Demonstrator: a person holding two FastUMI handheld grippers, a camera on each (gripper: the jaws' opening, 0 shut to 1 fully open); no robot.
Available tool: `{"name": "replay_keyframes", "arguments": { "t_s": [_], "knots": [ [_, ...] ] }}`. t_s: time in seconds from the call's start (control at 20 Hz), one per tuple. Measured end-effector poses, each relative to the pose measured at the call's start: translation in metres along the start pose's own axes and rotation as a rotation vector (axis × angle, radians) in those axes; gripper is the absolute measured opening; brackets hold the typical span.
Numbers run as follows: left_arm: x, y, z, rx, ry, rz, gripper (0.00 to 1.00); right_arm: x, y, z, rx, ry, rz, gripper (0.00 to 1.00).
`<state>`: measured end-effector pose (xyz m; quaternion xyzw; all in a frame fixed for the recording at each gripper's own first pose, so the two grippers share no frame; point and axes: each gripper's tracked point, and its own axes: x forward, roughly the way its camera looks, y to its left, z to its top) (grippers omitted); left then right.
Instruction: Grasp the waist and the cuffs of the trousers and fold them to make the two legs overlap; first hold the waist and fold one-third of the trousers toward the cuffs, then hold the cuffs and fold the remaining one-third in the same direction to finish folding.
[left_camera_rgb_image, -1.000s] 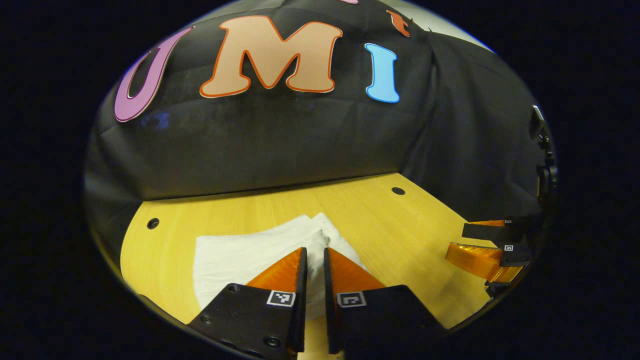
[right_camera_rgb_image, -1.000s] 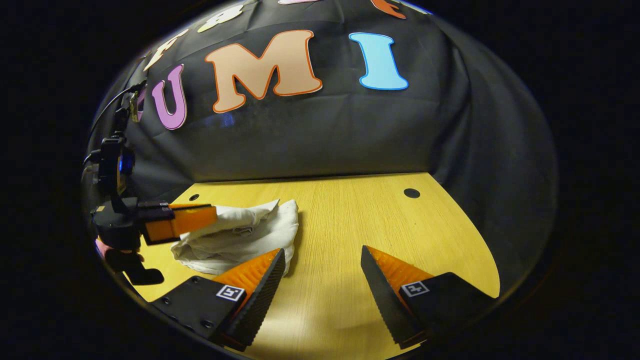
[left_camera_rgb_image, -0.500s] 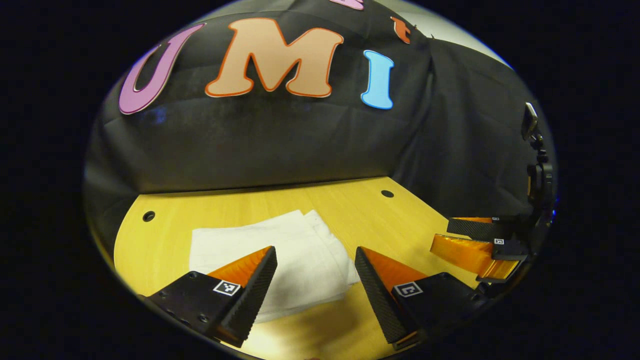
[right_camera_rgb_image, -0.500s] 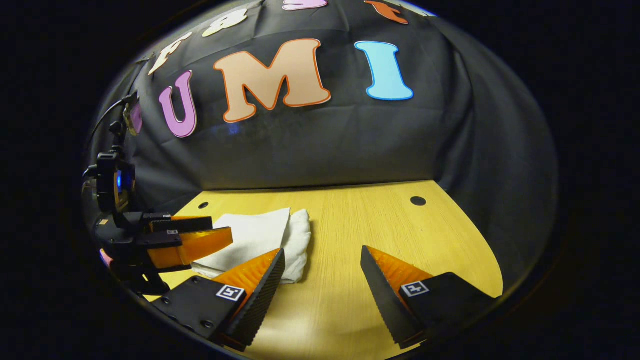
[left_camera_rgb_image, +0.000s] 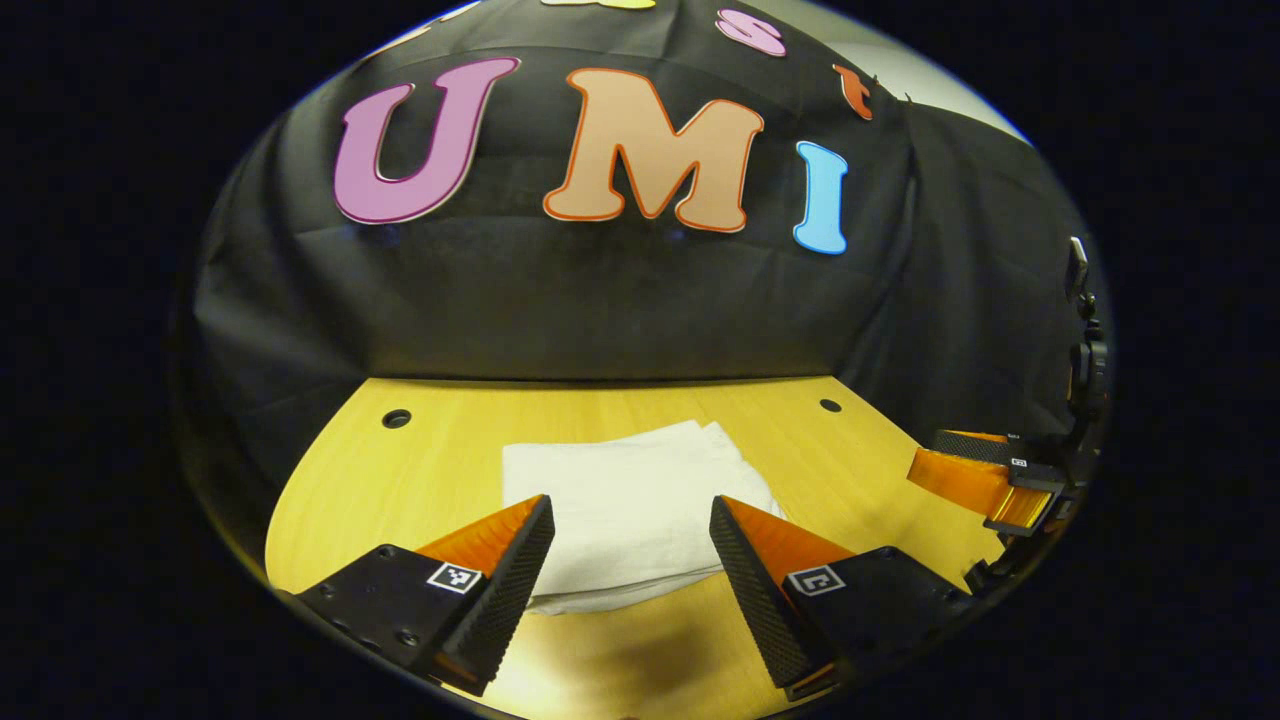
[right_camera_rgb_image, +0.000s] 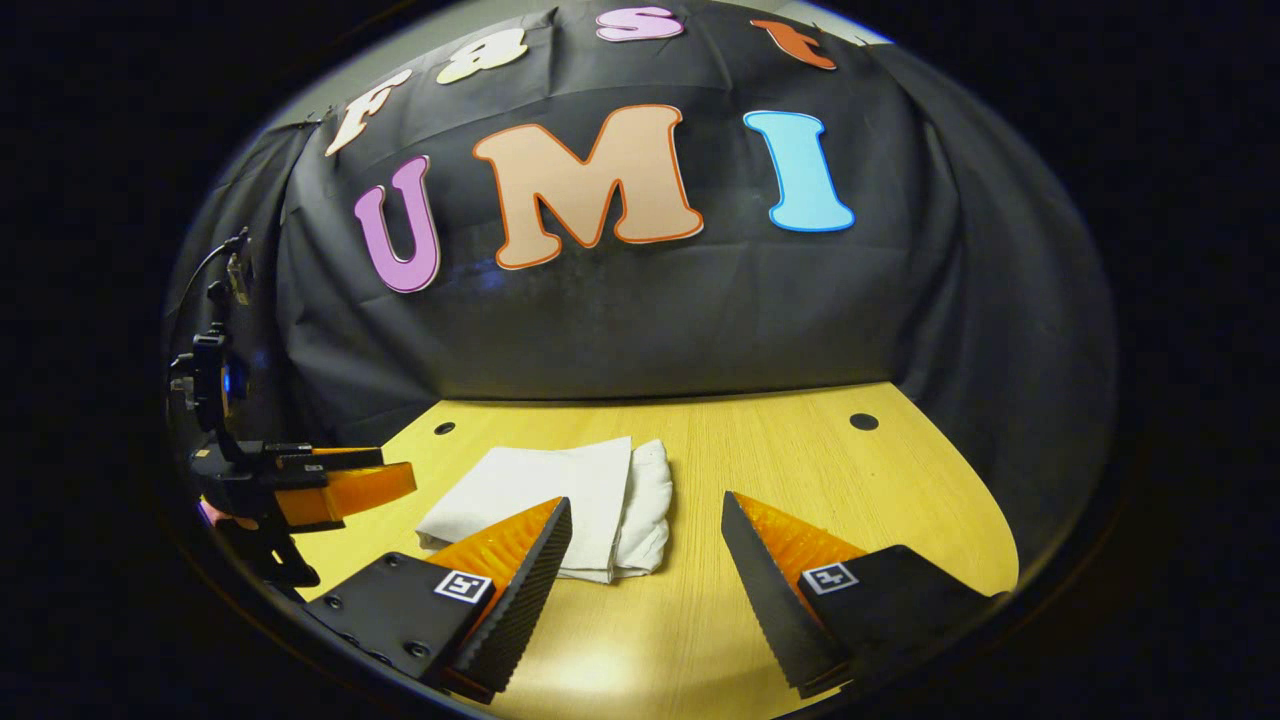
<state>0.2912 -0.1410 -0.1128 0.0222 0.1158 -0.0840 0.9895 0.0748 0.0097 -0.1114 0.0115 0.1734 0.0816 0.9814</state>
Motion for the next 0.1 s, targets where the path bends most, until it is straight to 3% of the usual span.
{"name": "replay_keyframes", "arguments": {
  "t_s": [0.1],
  "knots": [
    [-0.0140,0.0107,-0.0036,-0.008,-0.008,0.014,0.94,-0.0050,0.0055,0.0020,-0.010,-0.020,0.006,0.92]
  ]
}}
